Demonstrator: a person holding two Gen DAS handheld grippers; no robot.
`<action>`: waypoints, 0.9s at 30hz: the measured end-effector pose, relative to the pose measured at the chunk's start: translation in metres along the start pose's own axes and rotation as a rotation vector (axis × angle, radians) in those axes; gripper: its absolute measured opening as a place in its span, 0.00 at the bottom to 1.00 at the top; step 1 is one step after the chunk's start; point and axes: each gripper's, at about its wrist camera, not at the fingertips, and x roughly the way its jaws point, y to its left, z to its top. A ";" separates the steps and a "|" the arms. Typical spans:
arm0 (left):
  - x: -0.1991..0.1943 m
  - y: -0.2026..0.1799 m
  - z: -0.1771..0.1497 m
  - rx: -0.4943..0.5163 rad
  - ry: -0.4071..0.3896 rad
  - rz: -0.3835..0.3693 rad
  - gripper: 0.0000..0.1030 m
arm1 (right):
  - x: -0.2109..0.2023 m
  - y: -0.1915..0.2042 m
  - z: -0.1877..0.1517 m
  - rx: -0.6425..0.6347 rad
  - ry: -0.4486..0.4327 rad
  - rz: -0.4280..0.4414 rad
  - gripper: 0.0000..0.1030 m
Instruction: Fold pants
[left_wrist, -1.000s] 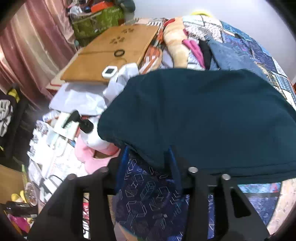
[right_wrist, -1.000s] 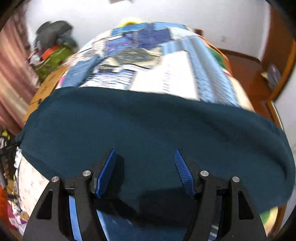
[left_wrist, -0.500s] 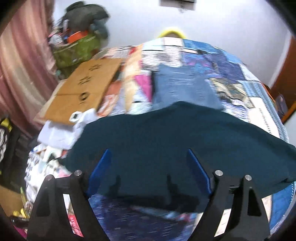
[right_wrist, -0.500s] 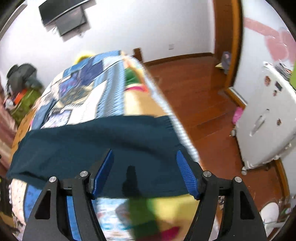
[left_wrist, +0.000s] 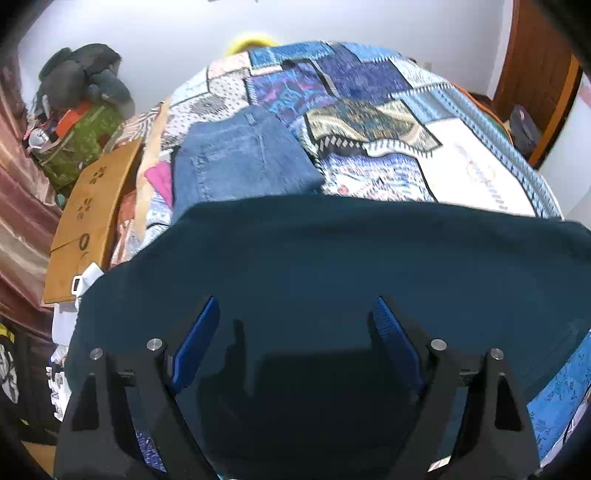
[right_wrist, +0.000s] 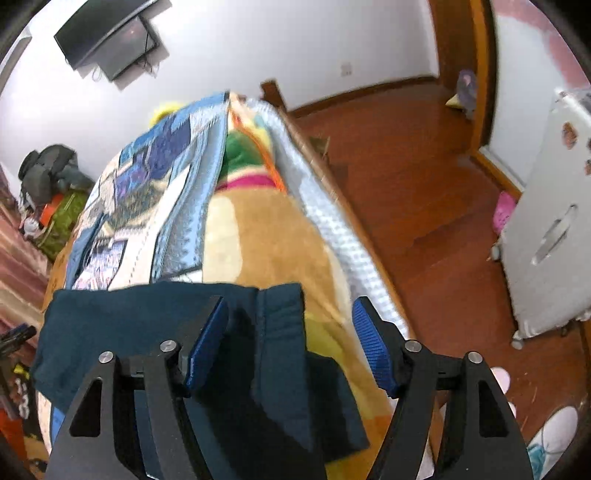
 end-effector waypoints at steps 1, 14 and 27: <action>0.004 -0.002 -0.001 0.003 0.010 0.000 0.83 | 0.006 0.000 -0.003 0.008 0.026 0.029 0.41; 0.019 -0.005 -0.007 -0.036 0.049 -0.001 0.83 | -0.063 0.037 -0.038 -0.171 -0.177 0.010 0.09; 0.009 -0.010 -0.013 -0.053 0.037 -0.025 0.83 | -0.025 0.115 -0.067 -0.130 -0.057 0.315 0.02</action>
